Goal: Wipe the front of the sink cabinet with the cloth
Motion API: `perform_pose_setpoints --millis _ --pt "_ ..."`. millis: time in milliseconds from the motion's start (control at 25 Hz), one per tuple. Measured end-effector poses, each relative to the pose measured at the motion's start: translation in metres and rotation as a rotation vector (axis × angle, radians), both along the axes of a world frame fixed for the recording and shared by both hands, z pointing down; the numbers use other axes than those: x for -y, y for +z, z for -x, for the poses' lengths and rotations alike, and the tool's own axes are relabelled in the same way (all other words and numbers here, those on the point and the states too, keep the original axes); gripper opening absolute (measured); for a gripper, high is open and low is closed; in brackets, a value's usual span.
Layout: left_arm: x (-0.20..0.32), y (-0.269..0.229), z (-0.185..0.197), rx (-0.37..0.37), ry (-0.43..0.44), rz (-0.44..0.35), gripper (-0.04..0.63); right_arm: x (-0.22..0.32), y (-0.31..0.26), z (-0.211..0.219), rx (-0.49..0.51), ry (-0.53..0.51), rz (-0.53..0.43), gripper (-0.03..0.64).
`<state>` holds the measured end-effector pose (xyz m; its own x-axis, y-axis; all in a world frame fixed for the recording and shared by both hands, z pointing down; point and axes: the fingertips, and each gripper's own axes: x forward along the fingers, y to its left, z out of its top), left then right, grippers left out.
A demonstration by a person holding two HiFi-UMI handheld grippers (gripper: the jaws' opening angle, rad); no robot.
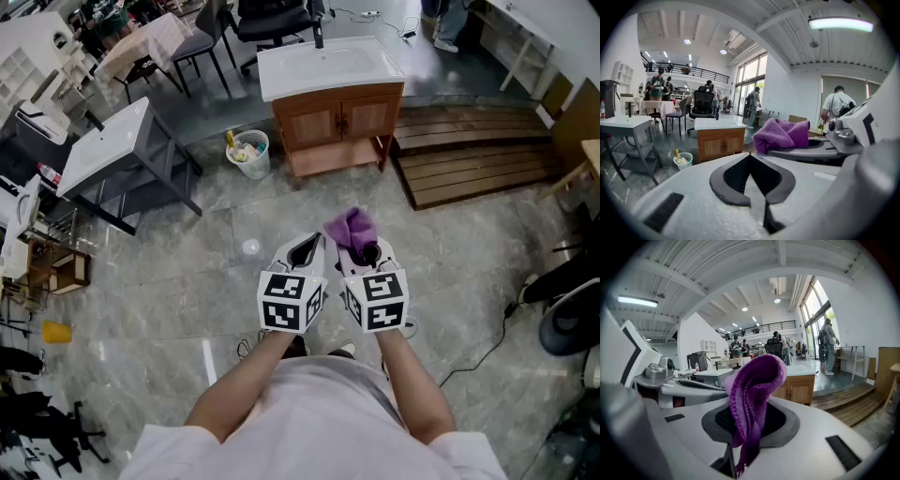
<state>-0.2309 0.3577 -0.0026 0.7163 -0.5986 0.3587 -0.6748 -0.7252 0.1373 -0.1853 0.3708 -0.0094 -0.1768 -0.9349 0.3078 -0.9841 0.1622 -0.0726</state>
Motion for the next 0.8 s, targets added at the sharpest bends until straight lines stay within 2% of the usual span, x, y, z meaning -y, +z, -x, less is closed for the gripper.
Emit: perform_pose_setpoints --millis 480,800 --pt "-0.001 0.003 -0.022 0.003 -0.007 0.0 0.005 -0.003 0.001 -0.015 0.006 -0.017 -0.012 0.084" --pt "0.017 0.001 -0.038 -0.01 -0.022 0.0 0.005 0.009 0.003 -0.032 -0.003 -0.033 -0.011 0.085"
